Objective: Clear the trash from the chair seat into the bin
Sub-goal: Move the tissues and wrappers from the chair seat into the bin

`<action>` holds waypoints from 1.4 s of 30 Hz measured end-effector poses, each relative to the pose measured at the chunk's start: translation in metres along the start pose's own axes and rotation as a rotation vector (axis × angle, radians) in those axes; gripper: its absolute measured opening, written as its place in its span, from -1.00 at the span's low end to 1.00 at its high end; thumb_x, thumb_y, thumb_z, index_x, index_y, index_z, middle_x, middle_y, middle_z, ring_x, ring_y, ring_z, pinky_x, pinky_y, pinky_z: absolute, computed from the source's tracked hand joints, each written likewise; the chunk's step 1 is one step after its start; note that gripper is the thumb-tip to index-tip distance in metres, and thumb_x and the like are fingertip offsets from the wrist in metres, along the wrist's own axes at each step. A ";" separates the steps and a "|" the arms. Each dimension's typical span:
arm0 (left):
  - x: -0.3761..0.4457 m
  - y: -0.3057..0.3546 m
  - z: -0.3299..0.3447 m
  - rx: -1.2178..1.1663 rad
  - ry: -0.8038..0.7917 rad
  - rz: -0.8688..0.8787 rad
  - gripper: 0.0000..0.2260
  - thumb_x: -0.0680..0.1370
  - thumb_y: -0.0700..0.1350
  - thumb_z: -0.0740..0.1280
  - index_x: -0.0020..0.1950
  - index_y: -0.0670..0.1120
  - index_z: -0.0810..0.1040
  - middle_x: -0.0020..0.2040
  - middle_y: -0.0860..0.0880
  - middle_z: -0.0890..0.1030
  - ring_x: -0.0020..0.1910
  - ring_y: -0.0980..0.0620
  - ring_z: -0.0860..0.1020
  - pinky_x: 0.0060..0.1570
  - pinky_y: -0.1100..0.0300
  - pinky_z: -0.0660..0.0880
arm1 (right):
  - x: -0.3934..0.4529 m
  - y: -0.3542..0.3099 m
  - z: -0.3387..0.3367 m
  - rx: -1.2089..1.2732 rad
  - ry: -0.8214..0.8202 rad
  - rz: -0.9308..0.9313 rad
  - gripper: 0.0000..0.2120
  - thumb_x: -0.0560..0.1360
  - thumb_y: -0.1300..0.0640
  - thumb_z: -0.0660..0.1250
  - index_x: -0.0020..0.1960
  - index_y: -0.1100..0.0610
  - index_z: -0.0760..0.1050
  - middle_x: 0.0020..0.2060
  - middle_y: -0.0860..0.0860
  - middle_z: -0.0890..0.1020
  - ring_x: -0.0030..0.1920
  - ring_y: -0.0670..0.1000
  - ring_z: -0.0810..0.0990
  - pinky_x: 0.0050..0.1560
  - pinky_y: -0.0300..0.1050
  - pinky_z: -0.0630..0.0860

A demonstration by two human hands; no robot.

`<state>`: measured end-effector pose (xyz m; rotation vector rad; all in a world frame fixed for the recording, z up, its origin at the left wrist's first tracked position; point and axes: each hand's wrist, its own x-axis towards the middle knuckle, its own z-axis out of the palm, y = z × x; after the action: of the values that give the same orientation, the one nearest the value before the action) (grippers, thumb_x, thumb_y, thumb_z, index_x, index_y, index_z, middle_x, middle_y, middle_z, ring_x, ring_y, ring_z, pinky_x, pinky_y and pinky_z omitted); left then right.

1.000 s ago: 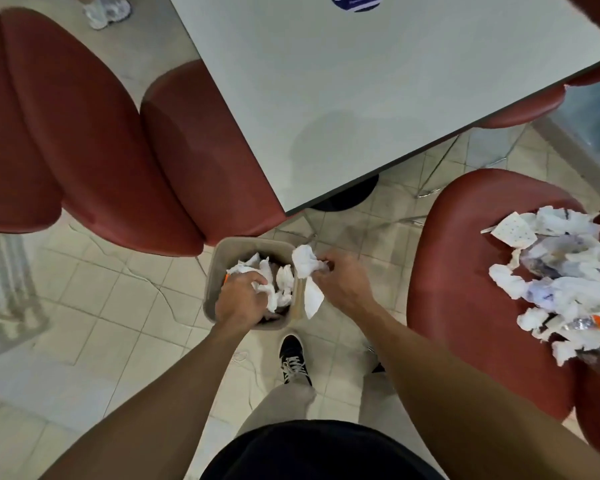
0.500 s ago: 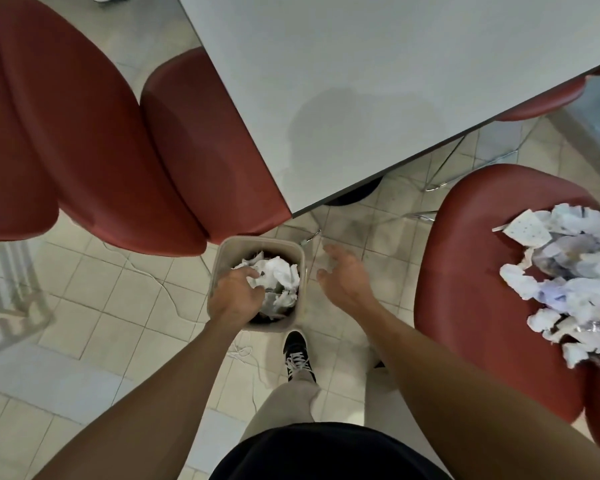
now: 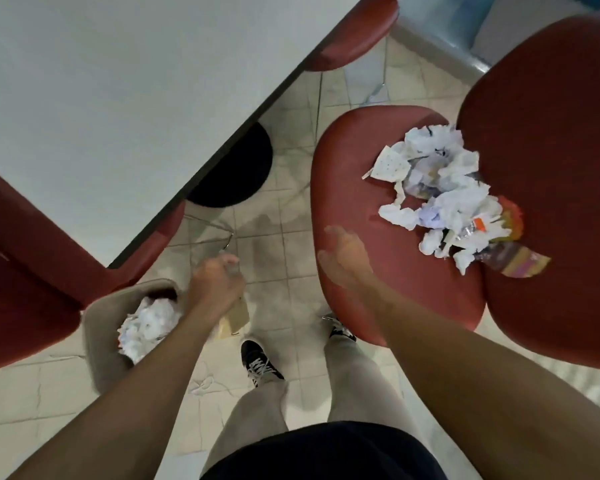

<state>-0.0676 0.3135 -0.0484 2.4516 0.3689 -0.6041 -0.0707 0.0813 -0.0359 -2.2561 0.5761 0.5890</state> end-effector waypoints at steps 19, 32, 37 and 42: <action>0.078 0.247 0.215 0.328 -0.268 0.429 -0.59 0.46 -0.08 0.42 0.30 0.03 0.49 0.21 -0.04 0.46 0.26 -0.06 0.42 0.26 0.05 0.41 | 0.109 0.212 -0.109 0.215 0.169 0.272 -0.61 0.46 0.19 0.32 0.29 0.11 0.46 0.24 0.06 0.46 0.18 0.10 0.51 0.04 -0.16 0.35; 0.124 0.266 0.295 0.428 -0.399 0.361 -0.75 0.44 -0.37 0.30 -0.02 -0.06 0.59 0.09 -0.13 0.57 0.00 -0.07 0.53 -0.10 0.23 0.36 | 0.157 0.269 -0.088 0.033 0.062 0.274 -0.68 0.46 0.32 0.21 0.18 0.16 0.53 0.20 0.09 0.39 0.03 0.20 0.53 0.04 0.07 0.51; 0.108 0.262 0.279 0.383 -0.368 0.269 -0.74 0.47 -0.35 0.24 -0.04 -0.05 0.63 0.13 -0.12 0.60 -0.07 -0.09 0.60 -0.14 0.19 0.51 | 0.150 0.266 -0.086 -0.020 -0.031 0.299 -0.78 0.45 0.34 0.22 -0.01 0.22 0.60 -0.01 0.12 0.60 0.00 0.17 0.61 -0.07 -0.07 0.51; 0.090 0.255 0.250 0.335 -0.313 0.232 -0.74 0.48 -0.31 0.27 -0.05 0.00 0.65 0.12 -0.08 0.62 -0.05 -0.11 0.61 -0.08 0.18 0.53 | 0.130 0.246 -0.086 0.001 -0.091 0.318 -0.80 0.46 0.37 0.23 -0.08 0.25 0.64 -0.11 0.13 0.68 -0.10 0.08 0.63 -0.25 -0.19 0.44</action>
<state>0.0244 -0.0269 -0.1549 2.5992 -0.1537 -0.9941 -0.0842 -0.1683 -0.1850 -2.1380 0.8969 0.8432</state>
